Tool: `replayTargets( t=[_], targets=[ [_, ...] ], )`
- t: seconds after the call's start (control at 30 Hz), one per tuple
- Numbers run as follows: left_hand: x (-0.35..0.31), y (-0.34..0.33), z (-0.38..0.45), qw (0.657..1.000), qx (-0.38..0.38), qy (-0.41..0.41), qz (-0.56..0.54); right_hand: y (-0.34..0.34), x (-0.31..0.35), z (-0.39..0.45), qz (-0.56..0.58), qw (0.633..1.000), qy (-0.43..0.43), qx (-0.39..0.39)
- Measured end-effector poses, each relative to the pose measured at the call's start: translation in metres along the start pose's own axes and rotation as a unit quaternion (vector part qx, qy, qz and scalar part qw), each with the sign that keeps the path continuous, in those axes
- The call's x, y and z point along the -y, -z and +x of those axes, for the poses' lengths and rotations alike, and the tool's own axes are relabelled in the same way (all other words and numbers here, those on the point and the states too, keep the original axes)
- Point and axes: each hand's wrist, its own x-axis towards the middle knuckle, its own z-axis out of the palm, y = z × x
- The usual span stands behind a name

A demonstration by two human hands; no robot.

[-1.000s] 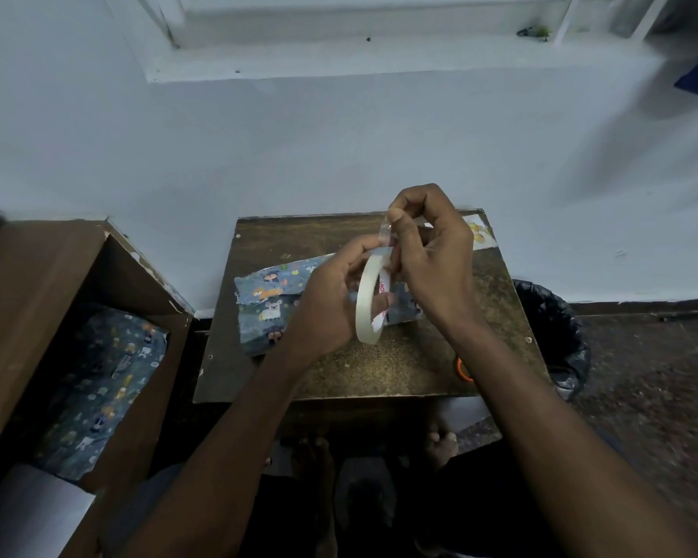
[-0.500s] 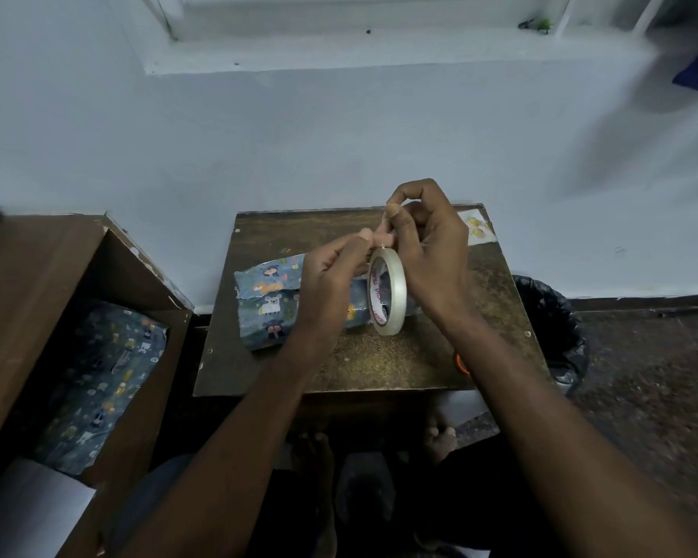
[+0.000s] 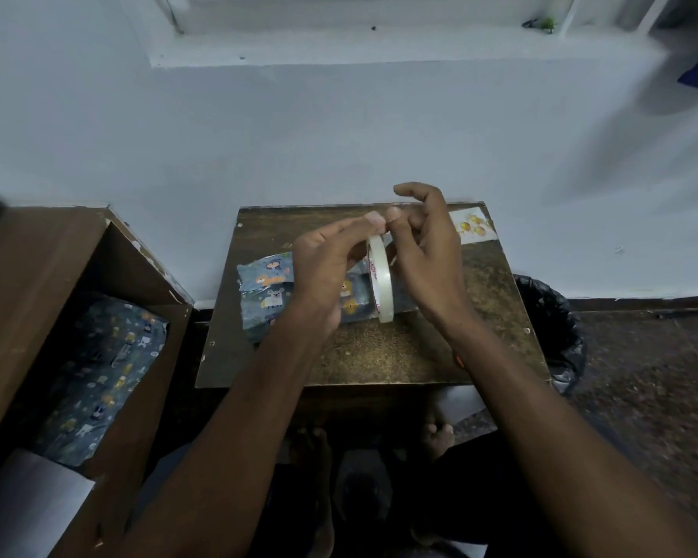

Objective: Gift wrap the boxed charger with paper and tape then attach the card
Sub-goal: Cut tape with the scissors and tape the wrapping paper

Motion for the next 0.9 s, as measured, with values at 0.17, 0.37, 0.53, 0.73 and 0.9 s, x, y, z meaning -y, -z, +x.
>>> replayTargets(
  t=[0.17,0.37,0.53,0.73,0.9],
  targets=[
    [-0.001,0.005,0.003,0.999,-0.019,0.028,-0.041,0.003,-0.007,-0.008,0.033,0.985,-0.062,0.160],
    [-0.003,0.005,0.003,0.998,-0.043,-0.008,-0.033,0.009,-0.019,-0.006,-0.123,0.977,-0.008,0.172],
    [-0.002,0.013,0.009,0.999,-0.019,0.025,-0.038,0.011,-0.018,-0.004,-0.153,0.970,-0.008,0.189],
    [-0.009,0.021,0.009,0.996,0.048,0.050,-0.047,0.021,-0.024,0.001,-0.182,0.965,-0.025,0.186],
    [-0.008,0.014,0.006,0.995,0.031,0.059,-0.080,0.025,-0.020,0.002,-0.162,0.962,-0.053,0.213]
  ],
)
